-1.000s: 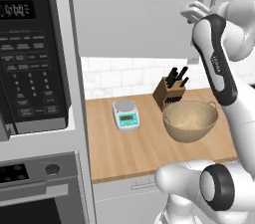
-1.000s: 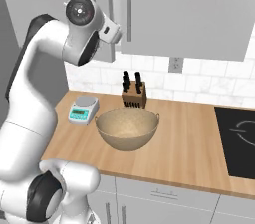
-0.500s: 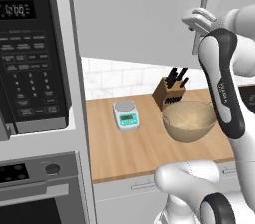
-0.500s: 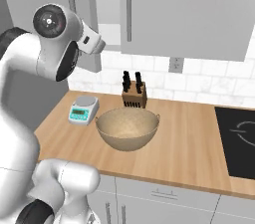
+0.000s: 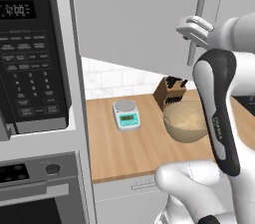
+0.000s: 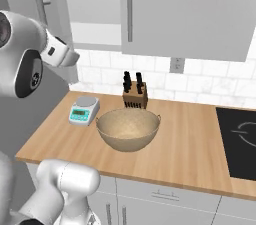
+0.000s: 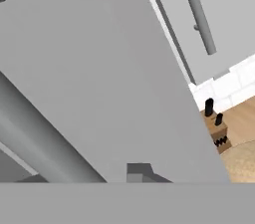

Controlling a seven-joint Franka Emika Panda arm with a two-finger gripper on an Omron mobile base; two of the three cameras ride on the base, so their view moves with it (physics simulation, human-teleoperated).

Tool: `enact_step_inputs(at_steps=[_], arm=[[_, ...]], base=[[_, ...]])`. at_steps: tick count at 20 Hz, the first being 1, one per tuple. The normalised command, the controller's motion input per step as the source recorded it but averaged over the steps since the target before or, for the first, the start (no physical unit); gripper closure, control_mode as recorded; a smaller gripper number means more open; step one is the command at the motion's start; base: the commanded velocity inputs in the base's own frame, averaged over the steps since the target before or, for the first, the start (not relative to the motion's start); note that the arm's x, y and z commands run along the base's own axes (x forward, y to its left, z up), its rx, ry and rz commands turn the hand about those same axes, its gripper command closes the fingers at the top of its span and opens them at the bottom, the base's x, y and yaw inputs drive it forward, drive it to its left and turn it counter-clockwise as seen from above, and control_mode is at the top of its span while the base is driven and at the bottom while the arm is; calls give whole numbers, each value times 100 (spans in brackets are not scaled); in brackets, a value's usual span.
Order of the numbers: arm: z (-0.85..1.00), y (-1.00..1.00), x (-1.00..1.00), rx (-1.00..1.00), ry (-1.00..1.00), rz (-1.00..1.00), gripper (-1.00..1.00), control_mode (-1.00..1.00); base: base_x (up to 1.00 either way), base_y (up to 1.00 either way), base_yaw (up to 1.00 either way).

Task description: Open the cabinet, pick up the bread from the cabinet and place it in the basket. Then move the basket to the dining counter.

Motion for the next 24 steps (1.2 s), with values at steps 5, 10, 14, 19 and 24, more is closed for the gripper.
enact_step_inputs(at_steps=[5,10,14,19,24], arm=[[1,35,-100,0,0,-7,-100,-100],[17,3,-71,6,8,-11,-100,-100],[53,-33,-94,6,10,-11,-100,-100],[37,-65,-55,14,14,-5,-100,-100],[12,-95,-24,24,4,7,-100,-100]], base=[[0,0,0],[0,0,0],[0,0,0],[0,0,0],[0,0,0]])
